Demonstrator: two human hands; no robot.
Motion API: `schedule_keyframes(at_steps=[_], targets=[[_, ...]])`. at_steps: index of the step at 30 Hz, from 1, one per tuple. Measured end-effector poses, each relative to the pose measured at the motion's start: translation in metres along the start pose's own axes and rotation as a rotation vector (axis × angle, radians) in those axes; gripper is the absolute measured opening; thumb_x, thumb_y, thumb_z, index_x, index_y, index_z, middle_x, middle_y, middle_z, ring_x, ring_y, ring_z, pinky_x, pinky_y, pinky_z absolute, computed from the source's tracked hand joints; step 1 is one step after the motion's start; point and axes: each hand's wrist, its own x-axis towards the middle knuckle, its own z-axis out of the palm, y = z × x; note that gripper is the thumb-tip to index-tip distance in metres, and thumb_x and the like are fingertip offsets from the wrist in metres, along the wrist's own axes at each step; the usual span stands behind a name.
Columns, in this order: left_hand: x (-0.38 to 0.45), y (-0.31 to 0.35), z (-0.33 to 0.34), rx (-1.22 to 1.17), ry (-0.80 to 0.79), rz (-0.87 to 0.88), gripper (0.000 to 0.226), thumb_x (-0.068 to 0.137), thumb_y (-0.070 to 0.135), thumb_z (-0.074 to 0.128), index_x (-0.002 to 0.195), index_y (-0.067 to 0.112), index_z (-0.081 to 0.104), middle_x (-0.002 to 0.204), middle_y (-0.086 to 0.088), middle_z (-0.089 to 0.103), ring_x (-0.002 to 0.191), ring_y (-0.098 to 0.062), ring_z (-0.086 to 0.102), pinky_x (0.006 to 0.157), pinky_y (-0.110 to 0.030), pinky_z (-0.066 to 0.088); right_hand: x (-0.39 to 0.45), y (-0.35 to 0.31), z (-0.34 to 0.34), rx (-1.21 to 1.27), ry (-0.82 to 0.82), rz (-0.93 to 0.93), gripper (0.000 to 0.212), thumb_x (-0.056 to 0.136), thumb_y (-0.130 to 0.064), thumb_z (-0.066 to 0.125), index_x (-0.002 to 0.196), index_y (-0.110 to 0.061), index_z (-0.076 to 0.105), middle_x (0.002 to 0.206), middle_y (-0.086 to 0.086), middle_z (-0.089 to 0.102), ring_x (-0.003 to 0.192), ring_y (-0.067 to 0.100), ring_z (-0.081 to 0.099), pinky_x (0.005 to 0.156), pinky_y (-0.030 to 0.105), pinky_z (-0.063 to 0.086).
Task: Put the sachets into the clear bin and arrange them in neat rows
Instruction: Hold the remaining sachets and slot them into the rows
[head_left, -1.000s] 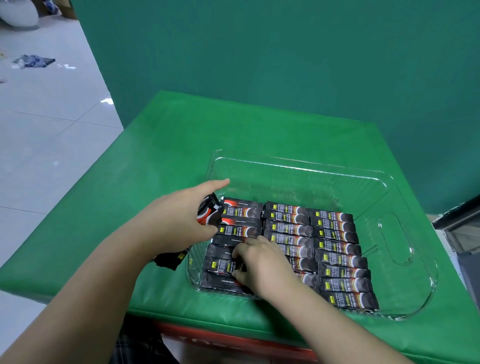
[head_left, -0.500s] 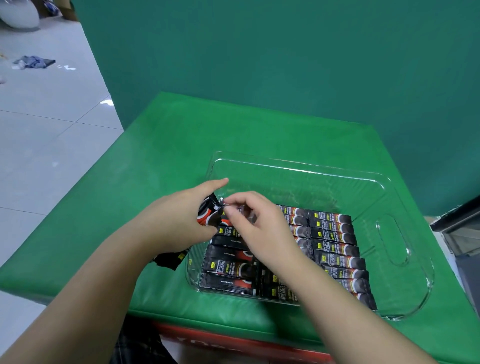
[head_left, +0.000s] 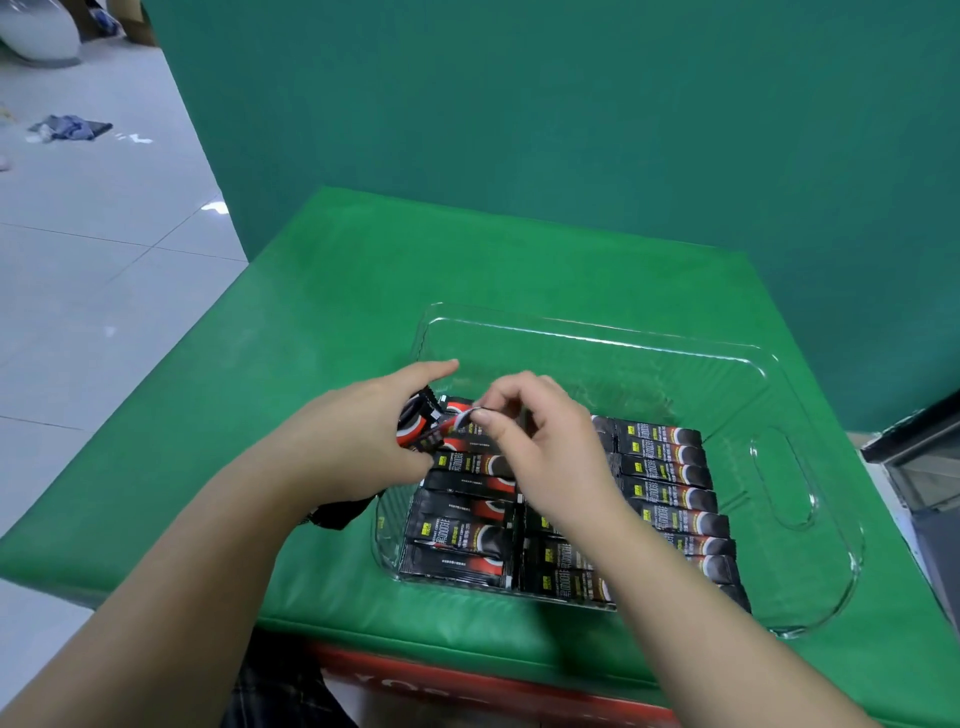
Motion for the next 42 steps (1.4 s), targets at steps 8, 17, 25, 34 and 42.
schedule_keyframes(at_steps=[8, 17, 25, 34, 42], targets=[[0.0, -0.001, -0.001, 0.027, -0.032, -0.033, 0.08, 0.082, 0.024, 0.063, 0.138, 0.059, 0.02, 0.066, 0.007, 0.052, 0.052, -0.012, 0.046, 0.054, -0.031, 0.043, -0.016, 0.035, -0.034, 0.199, 0.118, 0.376, 0.022, 0.086, -0.005, 0.064, 0.083, -0.026, 0.059, 0.072, -0.007, 0.052, 0.068, 0.002, 0.049, 0.068, 0.019, 0.041], [0.0, 0.0, 0.0, 0.022, -0.039, -0.026, 0.079, 0.082, 0.023, 0.062, 0.139, 0.058, 0.02, 0.069, 0.007, 0.055, 0.05, -0.011, 0.047, 0.05, -0.028, 0.042, -0.054, 0.039, -0.002, -0.142, -0.464, 0.524, 0.016, 0.087, -0.021, 0.066, 0.079, -0.034, 0.062, 0.077, -0.014, 0.061, 0.069, -0.004, 0.054, 0.063, 0.008, 0.041], [0.0, 0.0, 0.0, 0.046, -0.029, -0.015, 0.079, 0.082, 0.023, 0.062, 0.14, 0.057, 0.021, 0.069, 0.009, 0.052, 0.054, -0.01, 0.048, 0.052, -0.029, 0.04, -0.049, 0.036, 0.012, -0.356, -0.612, 0.436, 0.008, 0.085, -0.024, 0.067, 0.08, -0.029, 0.07, 0.077, -0.016, 0.065, 0.073, 0.002, 0.059, 0.069, 0.017, 0.041], [0.0, -0.003, 0.003, 0.025, -0.004, 0.025, 0.086, 0.078, 0.03, 0.066, 0.143, 0.055, 0.015, 0.098, 0.013, 0.059, 0.077, -0.011, 0.056, 0.072, -0.029, 0.049, -0.014, -0.014, 0.008, 0.17, -0.1, 0.196, 0.025, 0.085, -0.015, 0.069, 0.088, -0.039, 0.061, 0.085, -0.012, 0.063, 0.067, 0.005, 0.049, 0.066, 0.013, 0.04], [-0.001, -0.004, 0.005, 0.018, 0.039, 0.085, 0.078, 0.073, 0.024, 0.058, 0.139, 0.05, 0.028, 0.11, 0.019, 0.059, 0.081, -0.01, 0.051, 0.066, -0.024, 0.039, 0.005, -0.028, 0.022, 0.085, -0.101, 0.087, 0.024, 0.078, -0.018, 0.074, 0.08, -0.029, 0.054, 0.079, -0.013, 0.049, 0.067, 0.006, 0.044, 0.062, 0.013, 0.036]])
